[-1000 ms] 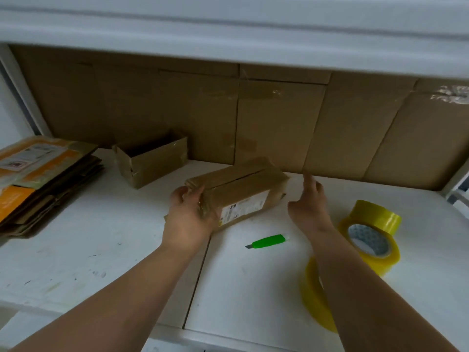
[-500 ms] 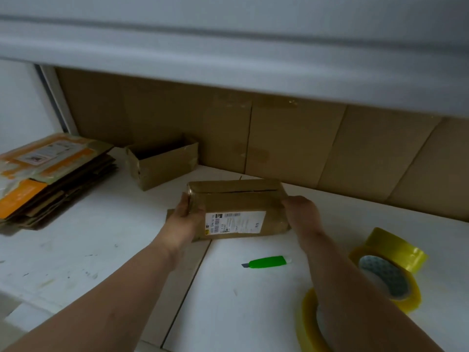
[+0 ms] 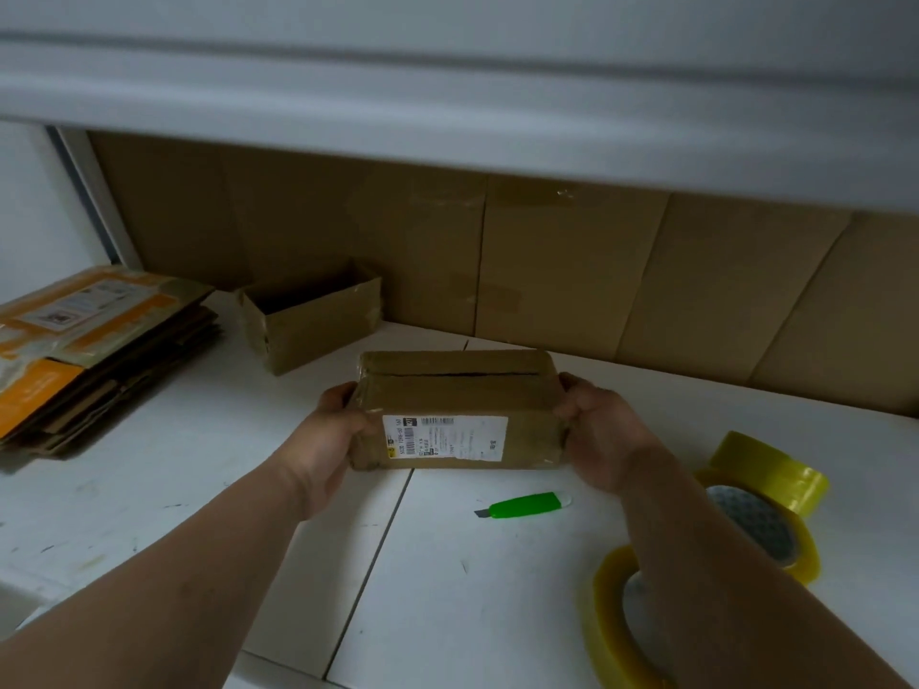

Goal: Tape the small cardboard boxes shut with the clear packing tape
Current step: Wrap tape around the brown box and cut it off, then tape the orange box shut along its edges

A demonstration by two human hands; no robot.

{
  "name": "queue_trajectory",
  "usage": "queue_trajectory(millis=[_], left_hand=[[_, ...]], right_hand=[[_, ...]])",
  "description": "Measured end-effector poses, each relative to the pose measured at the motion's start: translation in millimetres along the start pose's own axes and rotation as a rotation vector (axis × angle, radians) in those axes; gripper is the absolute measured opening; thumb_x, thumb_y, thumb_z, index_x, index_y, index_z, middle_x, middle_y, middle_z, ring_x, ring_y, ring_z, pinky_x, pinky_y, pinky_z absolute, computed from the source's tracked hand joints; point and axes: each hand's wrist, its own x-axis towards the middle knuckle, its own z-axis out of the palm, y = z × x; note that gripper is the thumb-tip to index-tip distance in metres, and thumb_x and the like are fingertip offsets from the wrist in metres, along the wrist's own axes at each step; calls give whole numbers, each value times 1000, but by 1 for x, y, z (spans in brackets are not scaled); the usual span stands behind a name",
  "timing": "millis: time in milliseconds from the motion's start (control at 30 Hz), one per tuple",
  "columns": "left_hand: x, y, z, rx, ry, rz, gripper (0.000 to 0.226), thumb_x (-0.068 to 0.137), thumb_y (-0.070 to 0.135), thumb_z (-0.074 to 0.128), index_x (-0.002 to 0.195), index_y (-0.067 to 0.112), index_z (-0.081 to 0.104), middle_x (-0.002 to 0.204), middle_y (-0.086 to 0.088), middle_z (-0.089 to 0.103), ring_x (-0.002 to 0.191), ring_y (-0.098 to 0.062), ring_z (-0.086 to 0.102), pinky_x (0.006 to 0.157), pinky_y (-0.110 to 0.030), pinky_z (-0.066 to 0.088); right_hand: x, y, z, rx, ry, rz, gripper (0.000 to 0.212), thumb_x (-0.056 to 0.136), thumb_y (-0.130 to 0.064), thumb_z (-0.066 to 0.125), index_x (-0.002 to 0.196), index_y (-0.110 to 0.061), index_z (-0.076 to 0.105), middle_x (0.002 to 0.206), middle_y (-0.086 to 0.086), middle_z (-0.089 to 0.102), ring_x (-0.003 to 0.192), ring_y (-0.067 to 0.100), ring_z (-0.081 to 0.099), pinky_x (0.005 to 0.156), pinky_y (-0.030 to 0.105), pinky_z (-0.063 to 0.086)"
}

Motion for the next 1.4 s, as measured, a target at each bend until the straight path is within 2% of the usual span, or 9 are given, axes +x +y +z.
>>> queue_trajectory(millis=[267, 467, 633, 733, 833, 1033, 1200, 1300, 1400], left_hand=[[11, 27, -38, 6, 231, 85, 8, 97, 23, 60, 101, 26, 65, 106, -1, 73, 106, -25, 66, 102, -47, 48], [15, 64, -47, 591, 296, 230, 13, 97, 29, 59, 106, 20, 61, 84, 1, 58, 80, -18, 55, 77, -33, 47], [9, 95, -63, 977, 13, 141, 62, 97, 40, 58, 152, 23, 35, 152, -5, 40, 132, -26, 43, 97, -31, 36], [9, 104, -75, 1114, -75, 94, 66, 95, 44, 59, 153, 28, 32, 155, -4, 36, 138, -27, 38, 97, -31, 36], [17, 105, -83, 933, -66, 141, 58, 91, 35, 68, 144, 23, 46, 141, -2, 49, 127, -26, 48, 91, -31, 40], [41, 113, -102, -341, -33, 183, 11, 93, 16, 65, 103, 18, 66, 94, -2, 73, 96, -19, 71, 75, -31, 55], [45, 78, -87, 115, -5, 123, 81, 76, 47, 79, 146, 38, 38, 145, 2, 48, 127, -26, 51, 106, -50, 43], [25, 48, -66, 354, -356, -8, 90, 77, 58, 69, 153, 35, 26, 147, 2, 46, 125, -21, 53, 107, -44, 42], [16, 35, -57, 371, -453, 2, 83, 81, 72, 48, 153, 38, 25, 143, 8, 51, 122, -14, 55, 111, -39, 39]], right_hand=[[-7, -21, 29, -537, 24, -206, 52, 91, -9, 66, 138, -26, 52, 123, 0, 68, 112, 16, 63, 100, 36, 49], [-8, -2, 56, -551, 227, -181, 53, 95, -42, 60, 146, -43, 42, 119, -2, 67, 104, 20, 66, 100, 41, 51], [-15, 6, 67, -494, 242, -1, 54, 101, -33, 52, 150, -43, 32, 126, 0, 58, 100, 23, 65, 93, 42, 54], [-23, 12, 75, -479, 208, 110, 48, 100, -36, 52, 147, -36, 40, 129, 10, 58, 96, 29, 64, 77, 37, 56], [-23, 15, 78, -492, 271, 163, 30, 99, -37, 52, 124, -20, 54, 94, 16, 60, 79, 31, 56, 69, 38, 46], [-27, 22, 75, -244, 380, 247, 22, 96, -24, 49, 103, -4, 54, 75, 22, 69, 65, 34, 66, 73, 47, 57], [-21, 42, 92, -147, 369, 323, 26, 101, -20, 44, 108, 3, 51, 88, 27, 69, 67, 35, 70, 54, 42, 61], [-6, 57, 101, -514, 404, 349, 39, 85, -10, 67, 118, 6, 52, 80, 22, 65, 57, 29, 64, 64, 43, 62], [2, 60, 117, -656, 430, 201, 66, 88, -2, 52, 147, -20, 31, 93, 16, 70, 62, 24, 65, 46, 25, 50]])
